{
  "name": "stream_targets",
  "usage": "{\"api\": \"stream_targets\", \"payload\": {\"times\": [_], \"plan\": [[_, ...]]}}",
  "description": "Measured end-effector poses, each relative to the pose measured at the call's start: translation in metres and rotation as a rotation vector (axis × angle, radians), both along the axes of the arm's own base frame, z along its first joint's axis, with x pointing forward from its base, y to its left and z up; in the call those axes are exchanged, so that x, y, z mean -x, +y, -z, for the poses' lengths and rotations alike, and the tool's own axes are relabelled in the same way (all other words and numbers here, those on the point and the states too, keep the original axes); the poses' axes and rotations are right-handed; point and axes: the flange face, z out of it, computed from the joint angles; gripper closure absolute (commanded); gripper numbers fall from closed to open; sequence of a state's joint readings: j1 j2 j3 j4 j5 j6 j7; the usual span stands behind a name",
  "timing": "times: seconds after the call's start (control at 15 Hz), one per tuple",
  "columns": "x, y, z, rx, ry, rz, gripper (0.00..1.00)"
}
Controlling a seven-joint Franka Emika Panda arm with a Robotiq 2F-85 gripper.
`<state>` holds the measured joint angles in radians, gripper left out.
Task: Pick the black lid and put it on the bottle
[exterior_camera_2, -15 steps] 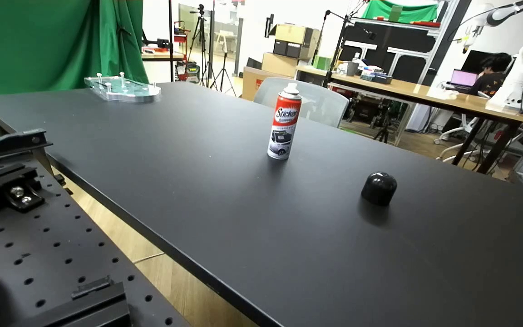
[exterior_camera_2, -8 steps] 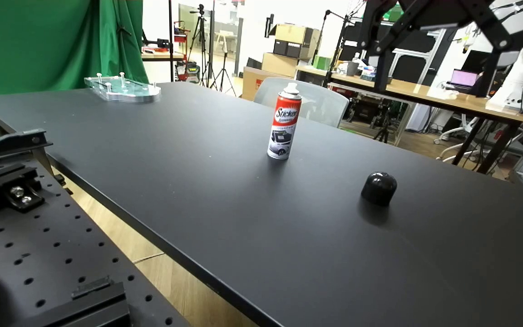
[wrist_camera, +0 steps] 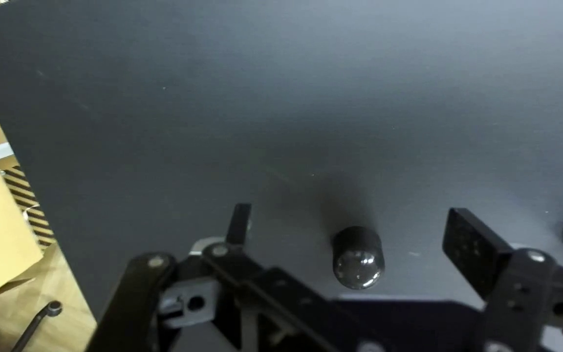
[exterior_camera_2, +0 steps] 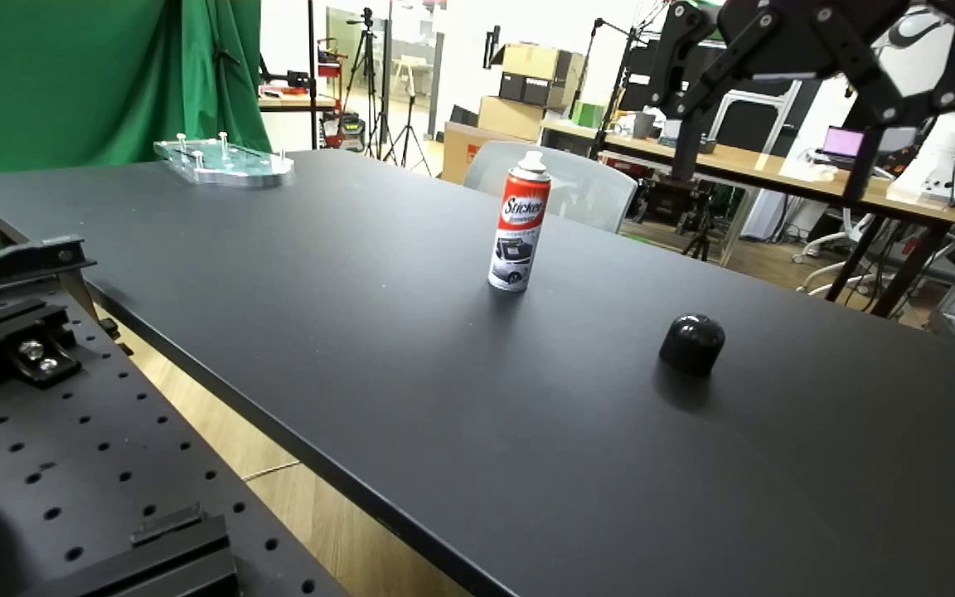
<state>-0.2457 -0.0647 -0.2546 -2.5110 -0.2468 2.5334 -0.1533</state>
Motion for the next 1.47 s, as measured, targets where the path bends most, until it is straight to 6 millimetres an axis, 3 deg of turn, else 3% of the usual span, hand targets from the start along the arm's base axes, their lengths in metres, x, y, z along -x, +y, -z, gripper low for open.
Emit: {"api": "stream_targets", "payload": {"times": [0.27, 0.87, 1.47], "plan": [[-0.006, -0.008, 0.026, -0.126, 0.038, 0.057, 0.0], [-0.058, -0.055, 0.088, -0.119, 0.113, 0.116, 0.0], [-0.112, -0.04, 0.122, -0.12, 0.118, 0.052, 0.0]]}}
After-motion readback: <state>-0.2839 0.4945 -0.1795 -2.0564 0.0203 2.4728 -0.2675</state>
